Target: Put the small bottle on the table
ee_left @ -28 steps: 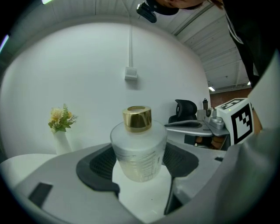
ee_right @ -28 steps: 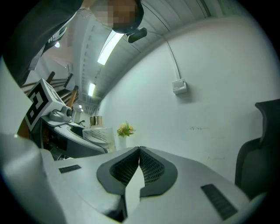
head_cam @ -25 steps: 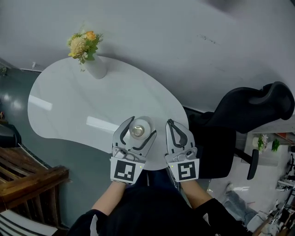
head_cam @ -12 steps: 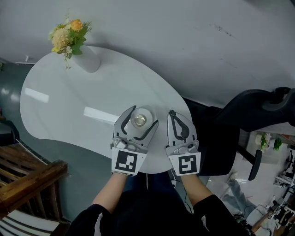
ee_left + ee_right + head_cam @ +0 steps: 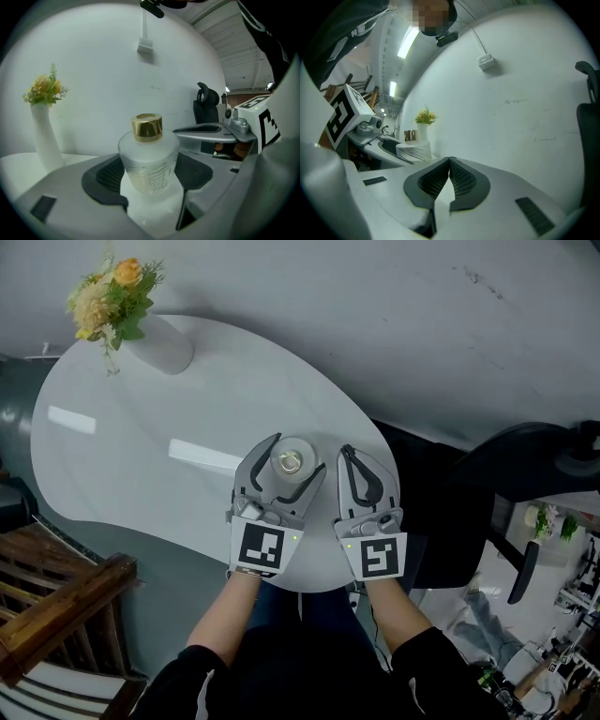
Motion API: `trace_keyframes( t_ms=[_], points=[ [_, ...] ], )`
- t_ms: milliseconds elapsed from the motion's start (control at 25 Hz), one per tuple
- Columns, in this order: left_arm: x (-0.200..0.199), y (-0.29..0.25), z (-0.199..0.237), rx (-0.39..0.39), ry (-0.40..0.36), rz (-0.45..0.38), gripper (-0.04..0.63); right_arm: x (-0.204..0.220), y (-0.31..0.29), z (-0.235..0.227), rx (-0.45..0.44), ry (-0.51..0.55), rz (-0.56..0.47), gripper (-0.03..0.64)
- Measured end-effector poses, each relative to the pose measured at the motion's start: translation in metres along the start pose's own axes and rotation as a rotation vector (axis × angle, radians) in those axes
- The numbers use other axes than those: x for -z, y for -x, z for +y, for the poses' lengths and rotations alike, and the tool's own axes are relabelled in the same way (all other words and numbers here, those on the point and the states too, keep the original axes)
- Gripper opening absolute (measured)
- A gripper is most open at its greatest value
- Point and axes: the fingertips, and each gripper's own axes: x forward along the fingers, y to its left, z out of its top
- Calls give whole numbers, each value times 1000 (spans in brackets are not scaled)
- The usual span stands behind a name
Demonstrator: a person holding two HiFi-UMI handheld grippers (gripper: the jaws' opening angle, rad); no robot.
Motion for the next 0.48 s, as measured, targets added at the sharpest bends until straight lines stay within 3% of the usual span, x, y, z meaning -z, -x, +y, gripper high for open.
trace_keyframes(
  t_ms=[480],
  points=[
    [35, -45, 7, 24, -25, 62, 331, 48, -19, -15, 20, -39, 104, 23]
  ],
)
